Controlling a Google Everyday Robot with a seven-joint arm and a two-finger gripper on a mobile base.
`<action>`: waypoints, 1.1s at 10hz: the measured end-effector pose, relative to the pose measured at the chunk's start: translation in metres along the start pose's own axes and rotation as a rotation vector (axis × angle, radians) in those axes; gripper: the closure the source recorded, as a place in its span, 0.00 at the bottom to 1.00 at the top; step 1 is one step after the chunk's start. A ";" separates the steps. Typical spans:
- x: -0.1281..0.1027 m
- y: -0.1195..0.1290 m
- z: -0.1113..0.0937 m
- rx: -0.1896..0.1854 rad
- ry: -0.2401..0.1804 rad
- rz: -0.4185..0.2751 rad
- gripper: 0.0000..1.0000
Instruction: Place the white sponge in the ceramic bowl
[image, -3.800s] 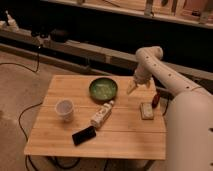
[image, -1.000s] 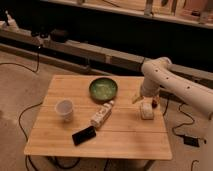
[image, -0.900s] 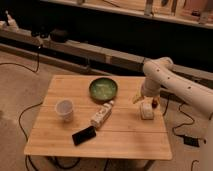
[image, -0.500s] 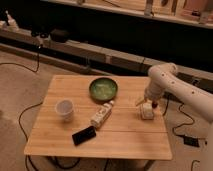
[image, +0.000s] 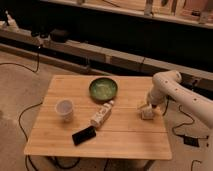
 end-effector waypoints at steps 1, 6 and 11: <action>-0.001 -0.002 0.010 -0.003 -0.016 -0.007 0.20; 0.007 -0.017 0.027 -0.043 -0.040 0.003 0.58; 0.026 -0.064 -0.004 0.058 -0.020 -0.058 0.96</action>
